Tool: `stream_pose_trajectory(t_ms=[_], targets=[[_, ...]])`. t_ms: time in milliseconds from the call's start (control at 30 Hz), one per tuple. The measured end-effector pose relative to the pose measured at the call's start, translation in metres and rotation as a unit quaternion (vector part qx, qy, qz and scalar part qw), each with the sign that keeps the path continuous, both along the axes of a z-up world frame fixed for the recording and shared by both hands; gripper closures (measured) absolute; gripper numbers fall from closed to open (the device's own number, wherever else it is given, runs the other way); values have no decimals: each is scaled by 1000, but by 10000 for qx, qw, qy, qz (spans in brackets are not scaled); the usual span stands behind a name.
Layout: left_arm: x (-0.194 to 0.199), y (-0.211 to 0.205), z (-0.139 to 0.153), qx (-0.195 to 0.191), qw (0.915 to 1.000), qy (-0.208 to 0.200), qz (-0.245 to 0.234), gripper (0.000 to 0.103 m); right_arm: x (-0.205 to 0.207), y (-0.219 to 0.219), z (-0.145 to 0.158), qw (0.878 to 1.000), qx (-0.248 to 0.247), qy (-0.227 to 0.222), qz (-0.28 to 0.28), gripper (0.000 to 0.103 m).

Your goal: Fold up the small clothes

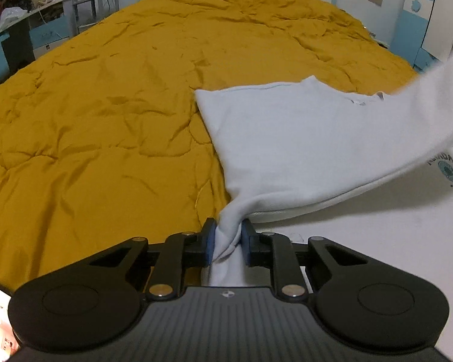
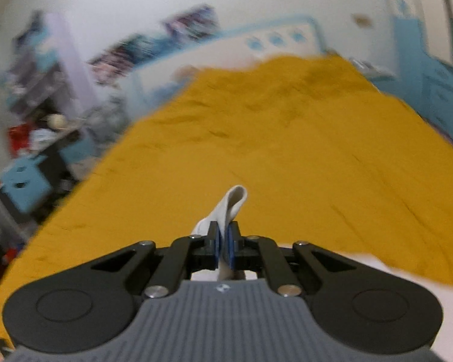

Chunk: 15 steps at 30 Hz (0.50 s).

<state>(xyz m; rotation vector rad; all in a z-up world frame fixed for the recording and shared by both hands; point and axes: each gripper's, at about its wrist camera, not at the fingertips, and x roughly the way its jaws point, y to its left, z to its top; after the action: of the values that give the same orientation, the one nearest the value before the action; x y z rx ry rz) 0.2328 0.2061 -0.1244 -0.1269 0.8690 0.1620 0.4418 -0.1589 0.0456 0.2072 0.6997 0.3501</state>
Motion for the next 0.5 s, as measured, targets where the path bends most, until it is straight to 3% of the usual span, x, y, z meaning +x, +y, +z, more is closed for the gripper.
stream_pose_trajectory(t_ms=[133, 267, 367, 500], targets=[[-1, -2, 4, -3, 9999, 124, 31, 80, 7, -45, -87, 9949, -327, 743, -597, 103], [-3, 4, 6, -90, 9996, 252, -9, 77, 8, -83, -149, 9844, -90, 1455, -990, 103], [-8, 6, 11, -98, 9994, 324, 17, 79, -6, -85, -164, 9838, -68, 1472, -1022, 103], [-12, 4, 12, -26, 9994, 344, -28, 82, -17, -83, -136, 9917, 41, 960, -857, 103]])
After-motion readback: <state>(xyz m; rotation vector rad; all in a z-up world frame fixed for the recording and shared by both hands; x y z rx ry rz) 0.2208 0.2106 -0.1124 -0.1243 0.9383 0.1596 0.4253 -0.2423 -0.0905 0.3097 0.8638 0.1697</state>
